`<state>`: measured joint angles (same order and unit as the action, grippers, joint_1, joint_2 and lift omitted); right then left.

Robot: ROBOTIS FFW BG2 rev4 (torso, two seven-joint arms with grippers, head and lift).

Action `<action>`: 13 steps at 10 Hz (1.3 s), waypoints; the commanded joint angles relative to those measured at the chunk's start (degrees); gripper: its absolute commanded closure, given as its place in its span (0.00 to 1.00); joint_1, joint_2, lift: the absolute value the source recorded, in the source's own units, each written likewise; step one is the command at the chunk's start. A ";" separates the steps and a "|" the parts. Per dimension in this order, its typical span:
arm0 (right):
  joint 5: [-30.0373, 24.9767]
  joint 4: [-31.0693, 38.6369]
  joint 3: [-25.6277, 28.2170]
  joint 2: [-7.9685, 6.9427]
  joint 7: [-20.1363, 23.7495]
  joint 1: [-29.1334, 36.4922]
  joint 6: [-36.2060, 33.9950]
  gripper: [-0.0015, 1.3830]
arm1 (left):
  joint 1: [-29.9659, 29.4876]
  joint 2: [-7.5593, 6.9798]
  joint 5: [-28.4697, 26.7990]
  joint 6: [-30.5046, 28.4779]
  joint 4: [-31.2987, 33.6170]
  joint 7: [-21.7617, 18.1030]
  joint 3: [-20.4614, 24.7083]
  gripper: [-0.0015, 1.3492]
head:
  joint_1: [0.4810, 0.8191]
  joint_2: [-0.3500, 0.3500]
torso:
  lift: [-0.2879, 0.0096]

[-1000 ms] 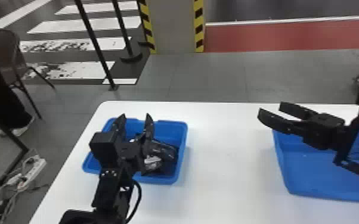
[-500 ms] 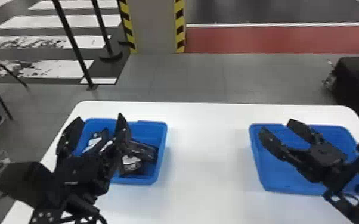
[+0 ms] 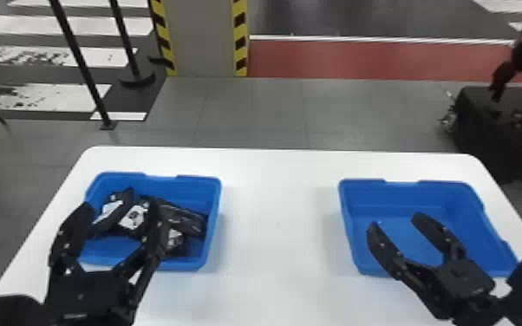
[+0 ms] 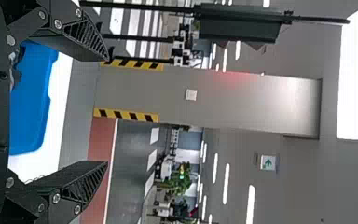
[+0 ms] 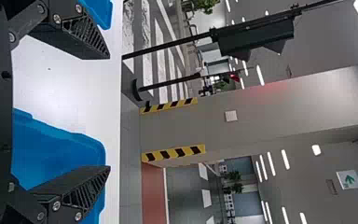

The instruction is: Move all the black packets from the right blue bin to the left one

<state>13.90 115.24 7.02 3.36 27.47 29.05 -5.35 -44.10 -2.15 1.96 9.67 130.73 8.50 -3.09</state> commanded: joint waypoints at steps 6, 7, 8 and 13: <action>-5.46 11.25 -1.13 -3.41 -13.06 12.71 5.35 0.15 | -4.27 1.62 -6.27 1.86 -0.16 5.65 1.42 0.20 | 0.63 0.60 | 0.60; -5.38 10.41 -1.48 -3.41 -13.50 12.43 5.64 0.15 | -3.85 0.13 -3.72 0.03 0.26 5.65 -0.43 0.19 | 0.63 0.59 | 0.60; -5.46 9.98 -1.66 -3.41 -13.50 12.01 5.64 0.15 | -3.29 -1.54 -0.82 -1.23 0.40 5.56 -2.45 0.19 | 0.63 0.57 | 0.60; -5.55 9.28 -1.92 -3.41 -12.89 11.03 5.64 0.15 | -2.30 -3.21 -1.17 -0.39 0.40 5.47 -3.94 0.19 | 0.63 0.47 | 0.60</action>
<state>8.34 124.46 5.10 0.00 14.59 39.94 0.29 -46.18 -5.96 1.90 8.88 131.13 13.97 -7.73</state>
